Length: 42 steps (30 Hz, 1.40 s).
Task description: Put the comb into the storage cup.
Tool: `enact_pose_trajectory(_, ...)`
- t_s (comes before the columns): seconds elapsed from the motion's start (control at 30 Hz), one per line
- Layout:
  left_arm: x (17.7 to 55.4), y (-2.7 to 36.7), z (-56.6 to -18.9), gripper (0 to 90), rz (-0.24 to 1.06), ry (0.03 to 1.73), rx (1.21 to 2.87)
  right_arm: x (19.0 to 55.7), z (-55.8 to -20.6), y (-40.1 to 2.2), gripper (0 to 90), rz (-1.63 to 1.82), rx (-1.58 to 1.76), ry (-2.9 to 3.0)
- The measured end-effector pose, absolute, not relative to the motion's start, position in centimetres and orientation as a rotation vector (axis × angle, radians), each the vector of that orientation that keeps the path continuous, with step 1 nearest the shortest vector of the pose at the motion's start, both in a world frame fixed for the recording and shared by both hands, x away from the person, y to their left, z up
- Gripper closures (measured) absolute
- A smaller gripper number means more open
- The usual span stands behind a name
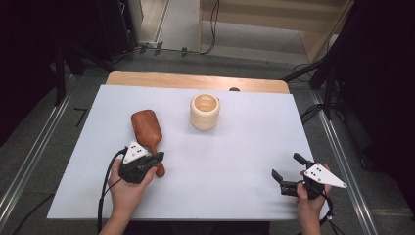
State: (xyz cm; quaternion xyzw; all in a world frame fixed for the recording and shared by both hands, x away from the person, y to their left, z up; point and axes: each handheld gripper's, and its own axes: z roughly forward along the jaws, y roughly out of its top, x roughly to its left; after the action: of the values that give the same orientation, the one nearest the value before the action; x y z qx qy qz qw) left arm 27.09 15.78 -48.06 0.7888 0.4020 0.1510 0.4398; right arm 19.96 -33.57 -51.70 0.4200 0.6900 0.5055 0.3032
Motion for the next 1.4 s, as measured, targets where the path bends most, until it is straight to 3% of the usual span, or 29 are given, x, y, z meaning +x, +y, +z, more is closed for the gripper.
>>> enact_pose_trajectory(0.57, 27.1, 15.2, -49.9, 90.0, 0.306, 1.05, 2.071, 20.0, -51.7, -33.5, 0.0, 1.335, 1.103, 1.836)
enact_pose_trajectory(1.4, 26.2, 20.0, -50.2, 90.0, 0.311, 1.141, 2.069, 20.1, -51.7, -33.4, 0.0, 1.324, 1.106, 1.84)
